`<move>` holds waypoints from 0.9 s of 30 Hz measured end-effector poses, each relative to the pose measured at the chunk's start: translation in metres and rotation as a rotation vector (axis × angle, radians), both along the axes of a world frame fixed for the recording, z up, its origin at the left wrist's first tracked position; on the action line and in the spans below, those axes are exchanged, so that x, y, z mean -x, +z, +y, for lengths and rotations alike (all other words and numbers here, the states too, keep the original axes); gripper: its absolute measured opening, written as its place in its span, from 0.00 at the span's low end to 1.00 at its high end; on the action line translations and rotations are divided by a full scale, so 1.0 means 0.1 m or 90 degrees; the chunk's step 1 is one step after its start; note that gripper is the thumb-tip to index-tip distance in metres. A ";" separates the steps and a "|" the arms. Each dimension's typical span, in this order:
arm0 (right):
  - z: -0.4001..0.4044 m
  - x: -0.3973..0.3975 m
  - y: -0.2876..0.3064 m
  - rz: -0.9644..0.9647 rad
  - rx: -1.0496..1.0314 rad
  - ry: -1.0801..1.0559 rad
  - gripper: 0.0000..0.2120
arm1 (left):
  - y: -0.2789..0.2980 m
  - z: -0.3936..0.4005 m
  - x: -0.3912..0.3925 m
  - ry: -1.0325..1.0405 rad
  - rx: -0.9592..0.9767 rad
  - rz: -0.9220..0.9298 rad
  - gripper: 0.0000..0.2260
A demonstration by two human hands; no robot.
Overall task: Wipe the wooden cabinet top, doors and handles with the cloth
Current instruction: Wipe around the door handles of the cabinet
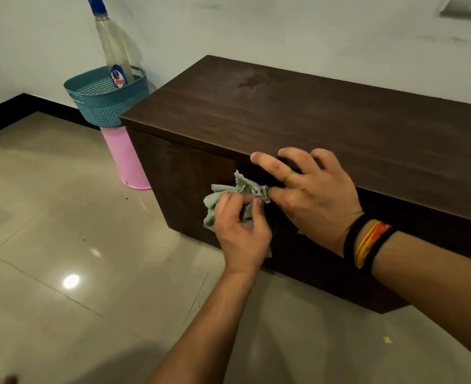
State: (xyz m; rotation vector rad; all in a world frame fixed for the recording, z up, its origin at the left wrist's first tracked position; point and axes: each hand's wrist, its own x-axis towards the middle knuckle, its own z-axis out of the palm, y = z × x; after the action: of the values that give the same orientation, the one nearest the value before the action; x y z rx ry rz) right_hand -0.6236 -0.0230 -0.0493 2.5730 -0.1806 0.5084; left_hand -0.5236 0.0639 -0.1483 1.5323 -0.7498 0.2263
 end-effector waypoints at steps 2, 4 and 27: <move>0.00 0.01 -0.01 0.007 -0.004 0.001 0.05 | -0.18 0.06 0.04 -0.025 0.007 0.049 0.05; 0.00 0.00 0.00 0.008 0.001 0.005 0.07 | -0.41 0.11 0.04 -0.048 -0.012 0.100 0.04; -0.03 0.00 -0.02 -0.001 0.007 0.004 0.06 | 0.06 -0.04 0.04 -0.023 0.064 0.096 0.05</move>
State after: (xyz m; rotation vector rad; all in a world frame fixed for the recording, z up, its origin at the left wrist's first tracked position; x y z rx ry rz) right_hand -0.6238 -0.0260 -0.0516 2.5632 -0.1695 0.5115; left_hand -0.5275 0.0598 -0.1425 1.4219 -0.6379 0.1185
